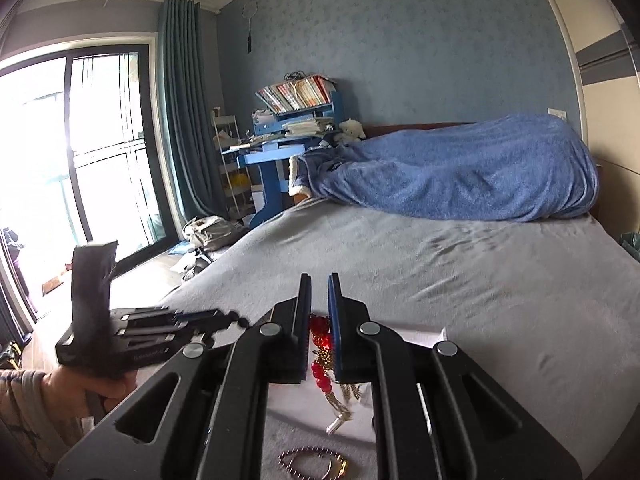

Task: Organize jewelry
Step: 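Carry the red-bead chain in the right tool while the left tool holds the bead bracelet over the tray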

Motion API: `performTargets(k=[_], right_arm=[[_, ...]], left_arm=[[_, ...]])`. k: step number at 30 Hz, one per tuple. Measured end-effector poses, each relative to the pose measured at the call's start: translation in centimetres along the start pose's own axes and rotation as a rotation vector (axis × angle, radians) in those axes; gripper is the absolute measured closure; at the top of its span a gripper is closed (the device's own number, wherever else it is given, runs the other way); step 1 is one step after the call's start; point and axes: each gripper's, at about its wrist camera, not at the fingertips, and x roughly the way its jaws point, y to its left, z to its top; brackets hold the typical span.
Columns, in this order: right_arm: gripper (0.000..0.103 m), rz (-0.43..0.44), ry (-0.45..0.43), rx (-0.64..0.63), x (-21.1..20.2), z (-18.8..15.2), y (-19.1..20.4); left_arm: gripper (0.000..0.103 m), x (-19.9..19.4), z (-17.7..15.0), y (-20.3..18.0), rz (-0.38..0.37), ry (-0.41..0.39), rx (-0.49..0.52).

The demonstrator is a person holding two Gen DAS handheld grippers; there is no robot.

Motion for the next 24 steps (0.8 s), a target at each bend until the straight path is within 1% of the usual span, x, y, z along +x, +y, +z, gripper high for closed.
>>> performTargets(k=[3, 7, 8, 11, 13, 15, 24], right_arm=[[0.095, 0.008, 0.042, 0.013, -0.1, -1.4, 0.1], [0.095, -0.012, 0.163, 0.027, 2.0, -4.3, -0.4], [0.095, -0.026, 0.206, 0.027, 2.9, -5.1, -0.6], [0.095, -0.047, 0.251, 0.039, 3.9, -6.4, -1.1], [0.095, -0.051, 0.235, 0.041, 3.7, -6.3, -1.1], [0.095, -0.065, 0.199, 0.034, 3.1, -5.8, -0.9], [0.095, -0.059, -0.041, 0.036, -2.0, -1.1, -0.5]], left_arm=[[0.088, -0.1, -0.1, -0.1, -0.004, -0.001, 0.001], [0.088, -0.3, -0.1, -0.3, -0.008, -0.006, 0.002], [0.088, -0.5, -0.1, -0.3, -0.009, -0.010, 0.003], [0.088, -0.7, -0.1, -0.5, -0.010, -0.017, 0.005], [0.088, -0.7, -0.1, -0.5, -0.011, -0.019, 0.006], [0.088, -0.7, -0.1, -0.4, -0.010, -0.019, 0.005], [0.088, -0.5, -0.3, -0.3, -0.008, -0.015, 0.006]])
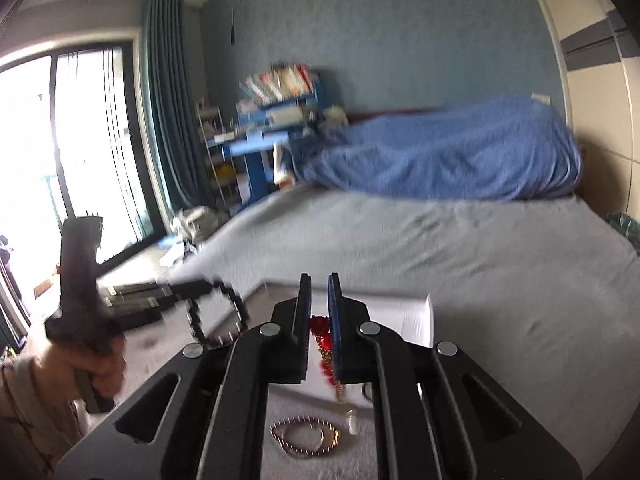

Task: Organize jewelry
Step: 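Carry the red-bead chain in the right tool while the left tool holds the bead bracelet over the tray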

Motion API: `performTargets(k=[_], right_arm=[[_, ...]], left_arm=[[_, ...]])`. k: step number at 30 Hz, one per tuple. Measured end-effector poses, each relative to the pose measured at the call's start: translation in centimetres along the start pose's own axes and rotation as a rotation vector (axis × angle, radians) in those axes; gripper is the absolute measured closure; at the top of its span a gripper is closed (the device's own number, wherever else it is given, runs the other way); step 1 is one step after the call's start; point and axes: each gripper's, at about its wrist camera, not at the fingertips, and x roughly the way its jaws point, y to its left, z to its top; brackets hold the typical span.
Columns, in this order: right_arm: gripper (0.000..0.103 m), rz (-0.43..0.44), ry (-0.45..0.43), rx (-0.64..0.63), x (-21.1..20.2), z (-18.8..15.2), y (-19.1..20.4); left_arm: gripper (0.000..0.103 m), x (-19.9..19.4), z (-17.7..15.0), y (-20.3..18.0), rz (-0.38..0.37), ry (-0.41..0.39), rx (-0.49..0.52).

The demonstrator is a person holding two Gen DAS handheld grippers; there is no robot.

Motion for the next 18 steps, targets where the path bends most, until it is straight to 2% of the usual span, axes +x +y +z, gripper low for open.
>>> performTargets(k=[4, 9, 13, 18], right_arm=[[0.095, -0.003, -0.062, 0.006, -2.1, 1.5, -0.1], [0.095, -0.033, -0.024, -0.005, -2.6, 0.6, -0.6], [0.095, -0.045, 0.051, 0.017, -1.4, -1.2, -1.6], [0.095, -0.125, 0.299, 0.006, 3.5, -6.2, -3.1]], left_arm=[[0.088, 0.0, 0.0, 0.0, 0.000, 0.000, -0.001], [0.088, -0.1, 0.0, -0.1, 0.001, -0.005, -0.004], [0.088, -0.3, 0.0, -0.2, 0.000, -0.008, -0.004], [0.088, -0.5, 0.0, -0.3, -0.004, -0.010, -0.002]])
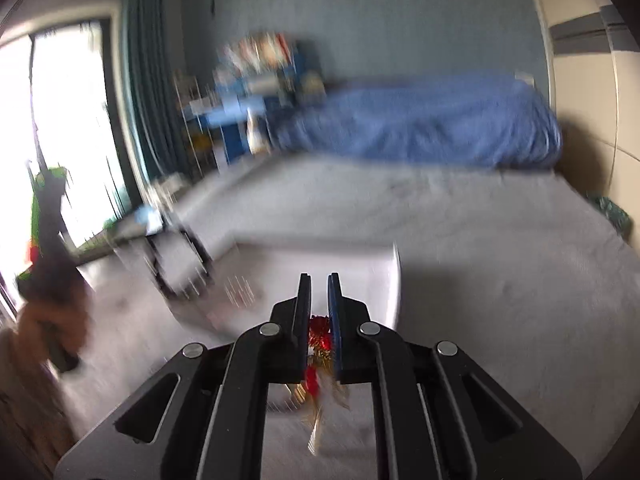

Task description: Organize jewelry

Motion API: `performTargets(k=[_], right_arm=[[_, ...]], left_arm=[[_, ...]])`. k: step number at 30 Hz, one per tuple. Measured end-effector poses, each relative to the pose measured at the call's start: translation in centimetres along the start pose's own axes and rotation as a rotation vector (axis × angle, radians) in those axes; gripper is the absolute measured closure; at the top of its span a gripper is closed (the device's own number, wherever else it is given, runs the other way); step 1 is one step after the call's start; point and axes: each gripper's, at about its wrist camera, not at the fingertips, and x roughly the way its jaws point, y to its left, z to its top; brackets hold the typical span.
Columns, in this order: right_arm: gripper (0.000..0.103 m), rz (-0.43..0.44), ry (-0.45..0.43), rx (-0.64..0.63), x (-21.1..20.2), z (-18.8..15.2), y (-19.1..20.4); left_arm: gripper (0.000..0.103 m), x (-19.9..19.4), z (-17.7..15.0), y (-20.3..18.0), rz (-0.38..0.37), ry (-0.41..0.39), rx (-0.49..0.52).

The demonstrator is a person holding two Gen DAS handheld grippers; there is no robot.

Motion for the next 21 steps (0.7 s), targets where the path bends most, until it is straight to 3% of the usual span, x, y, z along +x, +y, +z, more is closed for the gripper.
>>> performTargets(k=[2, 4, 9, 17, 21], right_arm=[[0.095, -0.009, 0.061, 0.002, 1.5, -1.1, -0.3], [0.095, -0.008, 0.055, 0.004, 1.5, -1.4, -0.4], [0.095, 0.053, -0.091, 0.042, -1.8, 0.4, -0.2], [0.095, 0.077, -0.338, 0.047, -9.1, 4.2, 0.4], [0.095, 0.065, -0.285, 0.015, -8.8, 3.8, 0.8]], left_arm=[[0.088, -0.1, 0.0, 0.0, 0.001, -0.002, 0.001], [0.088, -0.2, 0.1, -0.2, 0.000, -0.008, -0.002], [0.088, -0.2, 0.1, -0.3, 0.001, -0.012, -0.006], [0.088, -0.3, 0.0, -0.4, 0.000, -0.009, -0.001], [0.088, -0.3, 0.0, -0.3, -0.001, -0.007, -0.002]])
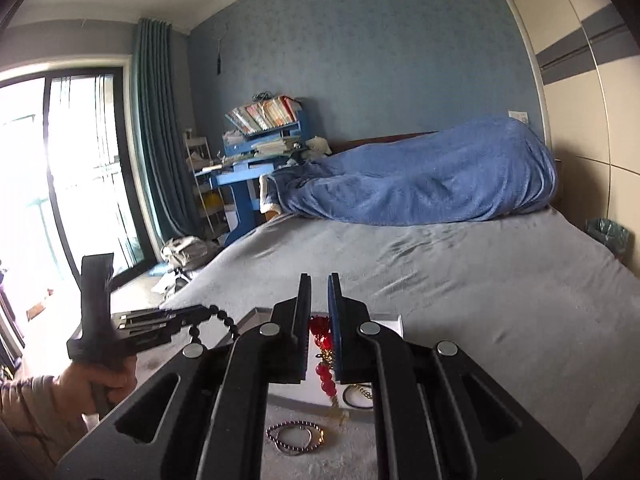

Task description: Organize jewelry

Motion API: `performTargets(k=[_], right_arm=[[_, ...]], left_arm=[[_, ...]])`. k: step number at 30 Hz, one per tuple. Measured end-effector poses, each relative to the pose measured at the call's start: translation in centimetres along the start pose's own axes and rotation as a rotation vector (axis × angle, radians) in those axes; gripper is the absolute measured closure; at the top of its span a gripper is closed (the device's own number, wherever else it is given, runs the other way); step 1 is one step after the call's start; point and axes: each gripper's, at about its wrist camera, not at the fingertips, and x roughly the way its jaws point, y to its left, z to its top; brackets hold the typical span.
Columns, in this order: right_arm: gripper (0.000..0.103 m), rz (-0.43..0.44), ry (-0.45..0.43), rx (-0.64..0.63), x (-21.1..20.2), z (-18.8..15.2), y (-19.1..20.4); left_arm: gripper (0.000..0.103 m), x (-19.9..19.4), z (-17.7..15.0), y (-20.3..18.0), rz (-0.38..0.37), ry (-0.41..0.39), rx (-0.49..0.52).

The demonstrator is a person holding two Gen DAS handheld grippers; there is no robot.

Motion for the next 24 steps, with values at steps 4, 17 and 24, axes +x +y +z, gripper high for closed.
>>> performTargets(k=[4, 17, 24], right_arm=[[0.095, -0.086, 0.244, 0.002, 4.9, -5.0, -1.8], [0.064, -0.037, 0.356, -0.009, 7.4, -7.9, -0.8], [0.063, 0.083, 0.452, -0.118, 10.0, -10.7, 4.0]], left_arm=[[0.088, 0.0, 0.0, 0.0, 0.001, -0.003, -0.003], [0.088, -0.3, 0.0, 0.4, -0.002, -0.014, -0.013], [0.088, -0.3, 0.0, 0.5, -0.002, -0.015, -0.014]])
